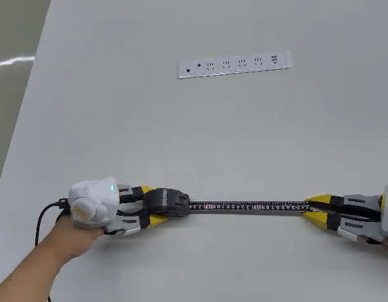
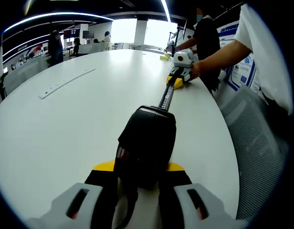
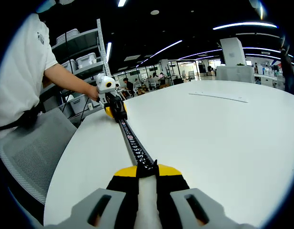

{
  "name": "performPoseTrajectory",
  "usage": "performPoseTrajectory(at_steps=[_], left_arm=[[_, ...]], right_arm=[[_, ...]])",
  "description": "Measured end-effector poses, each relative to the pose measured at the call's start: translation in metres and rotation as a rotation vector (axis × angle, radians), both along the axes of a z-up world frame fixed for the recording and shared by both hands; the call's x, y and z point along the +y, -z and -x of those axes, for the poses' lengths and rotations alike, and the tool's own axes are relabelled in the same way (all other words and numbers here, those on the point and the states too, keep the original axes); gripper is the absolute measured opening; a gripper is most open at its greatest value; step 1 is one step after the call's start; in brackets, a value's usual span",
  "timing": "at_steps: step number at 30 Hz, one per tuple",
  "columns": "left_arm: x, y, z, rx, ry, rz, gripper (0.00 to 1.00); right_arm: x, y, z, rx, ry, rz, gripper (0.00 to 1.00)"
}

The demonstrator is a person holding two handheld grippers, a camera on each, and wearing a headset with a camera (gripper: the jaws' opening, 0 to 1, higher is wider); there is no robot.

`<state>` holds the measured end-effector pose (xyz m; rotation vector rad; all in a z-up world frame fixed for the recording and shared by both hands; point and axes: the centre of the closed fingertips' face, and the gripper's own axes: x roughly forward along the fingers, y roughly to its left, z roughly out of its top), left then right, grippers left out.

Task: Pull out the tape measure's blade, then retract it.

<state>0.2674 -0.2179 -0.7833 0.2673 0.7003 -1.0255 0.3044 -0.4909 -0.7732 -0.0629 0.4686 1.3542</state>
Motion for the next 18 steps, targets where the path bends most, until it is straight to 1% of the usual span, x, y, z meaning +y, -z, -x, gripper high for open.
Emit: performPoseTrajectory(at_steps=[1,3,5,8,12,13,15,18], left_arm=[[-0.0002,0.0001,0.0001,0.004,-0.003,-0.003,0.3],[-0.0001,0.0002,0.0001,-0.003,0.004,-0.014,0.3],[-0.0007,0.0,0.0002,0.003,-0.005,-0.009,0.3],[-0.0006,0.0002,0.0001,0.0,-0.004,-0.019,0.3],[-0.0005,0.0003,-0.0002,-0.003,-0.006,-0.021,0.3],[-0.0005,0.0003,-0.0004,-0.008,-0.003,-0.023,0.3],[-0.0003,0.0005,-0.0004,-0.006,-0.01,-0.021,0.3],[-0.0004,0.0007,-0.0003,-0.007,-0.016,-0.021,0.31]], right_arm=[[0.0002,0.0,-0.0003,-0.005,0.003,0.001,0.12],[0.0,-0.0002,-0.0002,-0.005,0.003,0.0,0.12],[0.0006,-0.0003,0.0,-0.007,0.002,0.002,0.12],[0.0007,-0.0001,-0.0008,-0.013,0.006,0.006,0.13],[-0.0001,-0.0001,-0.0011,-0.013,0.015,0.01,0.13],[-0.0004,-0.0001,-0.0012,-0.011,0.017,0.01,0.13],[-0.0005,0.0,-0.0017,-0.01,0.021,0.011,0.13],[0.0003,0.0004,-0.0017,-0.021,0.026,0.018,0.13]])
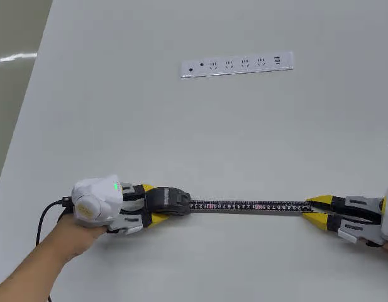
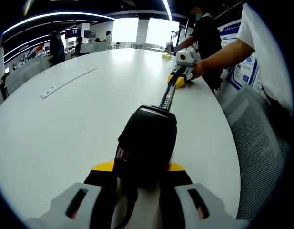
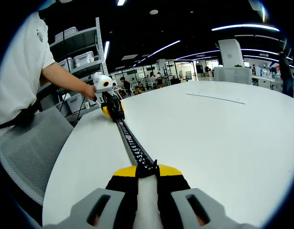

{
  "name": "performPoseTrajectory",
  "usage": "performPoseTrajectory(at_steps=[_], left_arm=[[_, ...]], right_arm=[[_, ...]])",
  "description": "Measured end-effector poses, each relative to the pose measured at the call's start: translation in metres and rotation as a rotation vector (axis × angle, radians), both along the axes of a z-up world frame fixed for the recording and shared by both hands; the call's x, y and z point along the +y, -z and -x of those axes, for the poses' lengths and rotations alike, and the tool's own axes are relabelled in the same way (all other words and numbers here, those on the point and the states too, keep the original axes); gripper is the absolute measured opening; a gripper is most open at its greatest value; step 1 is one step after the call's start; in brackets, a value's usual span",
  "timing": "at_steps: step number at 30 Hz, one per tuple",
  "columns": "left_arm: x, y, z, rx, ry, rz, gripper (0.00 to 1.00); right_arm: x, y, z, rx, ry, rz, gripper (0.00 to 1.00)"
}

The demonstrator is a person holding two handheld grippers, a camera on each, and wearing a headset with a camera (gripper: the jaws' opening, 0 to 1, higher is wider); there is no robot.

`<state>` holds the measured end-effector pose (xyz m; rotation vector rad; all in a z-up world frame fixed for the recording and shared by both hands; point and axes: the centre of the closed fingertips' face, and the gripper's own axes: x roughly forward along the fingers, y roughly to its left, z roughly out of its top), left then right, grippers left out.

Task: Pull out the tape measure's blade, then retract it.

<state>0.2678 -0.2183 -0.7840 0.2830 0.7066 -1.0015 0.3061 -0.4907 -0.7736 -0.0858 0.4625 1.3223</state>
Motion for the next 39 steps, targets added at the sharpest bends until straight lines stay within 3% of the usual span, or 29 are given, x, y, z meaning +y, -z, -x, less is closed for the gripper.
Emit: performPoseTrajectory(at_steps=[15,17,25,39], left_arm=[[0.0014,0.002,-0.0011,0.017,-0.031,-0.009,0.32],[-0.0021,0.0003,-0.0011,0.018,-0.038,0.009,0.36],[-0.0024,0.0021,-0.0023,0.011,-0.046,-0.008,0.44],[0.0019,-0.0035,-0.0044,0.007,-0.08,0.002,0.54]], right_arm=[[0.002,0.0003,0.0004,-0.002,0.008,0.014,0.16],[0.003,-0.0001,0.0006,-0.002,0.009,0.013,0.19],[0.0034,-0.0026,-0.0003,-0.003,0.022,0.004,0.27],[0.0024,-0.0045,-0.0029,-0.003,0.065,0.002,0.35]])
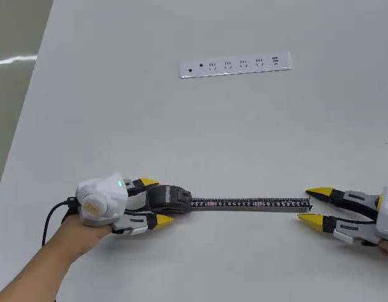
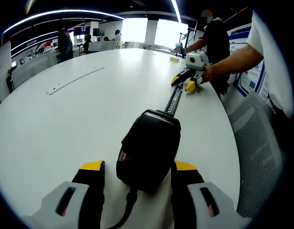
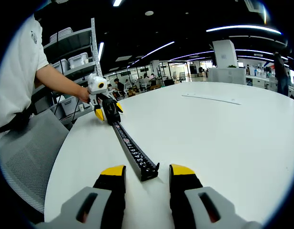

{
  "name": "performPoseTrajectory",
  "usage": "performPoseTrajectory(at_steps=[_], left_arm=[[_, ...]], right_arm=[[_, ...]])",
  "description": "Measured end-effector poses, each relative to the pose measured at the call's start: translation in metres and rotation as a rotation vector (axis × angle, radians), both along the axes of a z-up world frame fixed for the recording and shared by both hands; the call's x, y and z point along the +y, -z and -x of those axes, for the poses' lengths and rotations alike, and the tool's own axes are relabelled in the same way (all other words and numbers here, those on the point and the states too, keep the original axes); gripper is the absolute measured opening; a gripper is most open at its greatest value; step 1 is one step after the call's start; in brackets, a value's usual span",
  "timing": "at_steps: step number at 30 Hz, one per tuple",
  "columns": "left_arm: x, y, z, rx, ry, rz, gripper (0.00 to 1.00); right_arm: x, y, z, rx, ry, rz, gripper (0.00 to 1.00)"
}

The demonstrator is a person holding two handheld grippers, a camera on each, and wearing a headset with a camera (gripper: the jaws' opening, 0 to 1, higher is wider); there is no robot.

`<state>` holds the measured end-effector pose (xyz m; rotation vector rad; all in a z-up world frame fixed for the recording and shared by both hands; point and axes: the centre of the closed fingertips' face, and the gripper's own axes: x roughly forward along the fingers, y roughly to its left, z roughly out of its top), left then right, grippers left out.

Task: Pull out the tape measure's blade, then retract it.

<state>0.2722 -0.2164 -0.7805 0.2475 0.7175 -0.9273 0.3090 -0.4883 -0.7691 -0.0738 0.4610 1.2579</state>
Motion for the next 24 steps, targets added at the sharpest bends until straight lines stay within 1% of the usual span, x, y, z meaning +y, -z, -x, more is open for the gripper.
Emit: performPoseTrajectory(at_steps=[3,5,8,11,14,16,24], left_arm=[[0.002,0.0,0.0,0.003,-0.01,0.001,0.55],[0.003,0.0,0.001,-0.001,-0.012,-0.003,0.57],[0.003,-0.001,0.001,-0.005,-0.015,-0.001,0.59],[0.0,-0.003,0.001,-0.007,-0.016,0.005,0.62],[0.001,-0.003,0.0,-0.01,-0.02,0.001,0.63],[-0.001,-0.005,0.0,-0.014,-0.022,0.005,0.64],[0.002,-0.012,-0.001,-0.032,-0.047,0.011,0.68]], right_arm=[[0.0,0.0,0.001,0.004,0.008,0.001,0.38],[0.0,-0.001,0.001,0.012,0.021,-0.004,0.39],[-0.001,-0.001,0.001,0.014,0.035,-0.003,0.42],[-0.002,-0.002,0.001,0.018,0.047,-0.007,0.43],[-0.002,-0.003,0.001,0.025,0.061,-0.011,0.46],[-0.002,-0.004,0.002,0.019,0.065,-0.007,0.47],[0.001,-0.007,0.005,0.031,0.089,-0.001,0.55]])
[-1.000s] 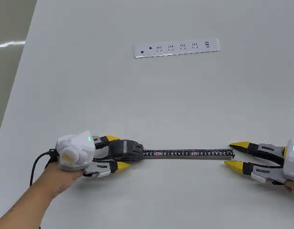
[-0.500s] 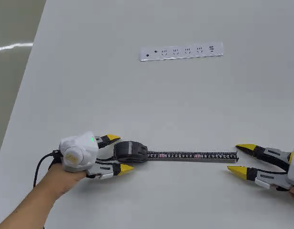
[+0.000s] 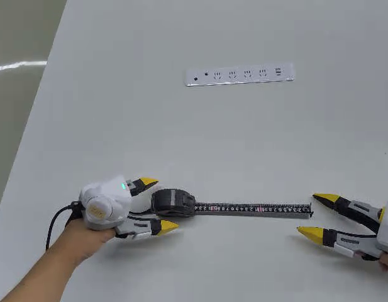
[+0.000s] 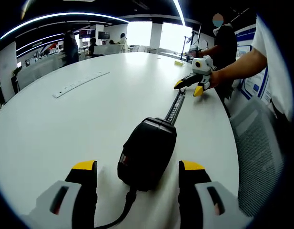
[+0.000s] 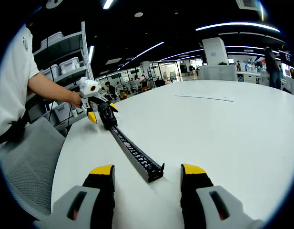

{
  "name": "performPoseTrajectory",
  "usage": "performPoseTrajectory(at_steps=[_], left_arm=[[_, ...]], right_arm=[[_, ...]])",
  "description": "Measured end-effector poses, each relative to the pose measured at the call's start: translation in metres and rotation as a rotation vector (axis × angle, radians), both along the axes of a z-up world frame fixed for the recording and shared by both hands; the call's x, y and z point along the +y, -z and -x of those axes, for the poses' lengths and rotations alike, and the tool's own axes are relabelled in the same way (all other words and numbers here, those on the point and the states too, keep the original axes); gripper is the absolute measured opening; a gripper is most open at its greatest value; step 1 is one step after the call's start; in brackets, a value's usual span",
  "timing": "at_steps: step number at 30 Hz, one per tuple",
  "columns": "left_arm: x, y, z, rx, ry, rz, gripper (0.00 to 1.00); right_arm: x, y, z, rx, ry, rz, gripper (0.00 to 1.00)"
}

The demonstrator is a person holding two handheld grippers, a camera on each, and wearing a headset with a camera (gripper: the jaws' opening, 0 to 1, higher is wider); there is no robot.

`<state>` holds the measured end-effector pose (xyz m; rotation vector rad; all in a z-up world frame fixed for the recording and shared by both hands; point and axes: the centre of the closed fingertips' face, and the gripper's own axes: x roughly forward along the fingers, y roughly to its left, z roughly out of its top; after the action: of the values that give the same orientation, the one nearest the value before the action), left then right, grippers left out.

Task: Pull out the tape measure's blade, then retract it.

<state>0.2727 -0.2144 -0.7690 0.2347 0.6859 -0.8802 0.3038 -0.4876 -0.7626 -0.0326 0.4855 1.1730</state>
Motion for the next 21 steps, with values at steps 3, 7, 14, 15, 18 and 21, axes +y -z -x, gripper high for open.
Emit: performPoseTrajectory(at_steps=[3,7,14,15,18,21], left_arm=[[0.002,-0.001,0.0,-0.01,-0.004,-0.009,0.69],[0.002,-0.004,0.001,-0.008,-0.028,0.008,0.71],[0.002,-0.007,0.003,-0.015,-0.063,0.029,0.72],[0.003,-0.008,0.003,-0.015,-0.07,0.032,0.73],[0.004,-0.009,0.005,-0.019,-0.086,0.034,0.74],[0.007,-0.01,0.006,-0.02,-0.11,0.04,0.75]], right_arm=[[0.0,-0.002,0.0,-0.002,0.015,0.002,0.57],[-0.001,-0.003,0.003,-0.003,0.027,0.005,0.6],[-0.003,-0.003,0.007,0.018,0.061,0.014,0.65],[-0.003,-0.004,0.007,0.014,0.064,0.014,0.65],[-0.004,-0.003,0.008,0.014,0.077,0.027,0.66],[-0.003,-0.007,0.01,0.012,0.089,0.025,0.67]])
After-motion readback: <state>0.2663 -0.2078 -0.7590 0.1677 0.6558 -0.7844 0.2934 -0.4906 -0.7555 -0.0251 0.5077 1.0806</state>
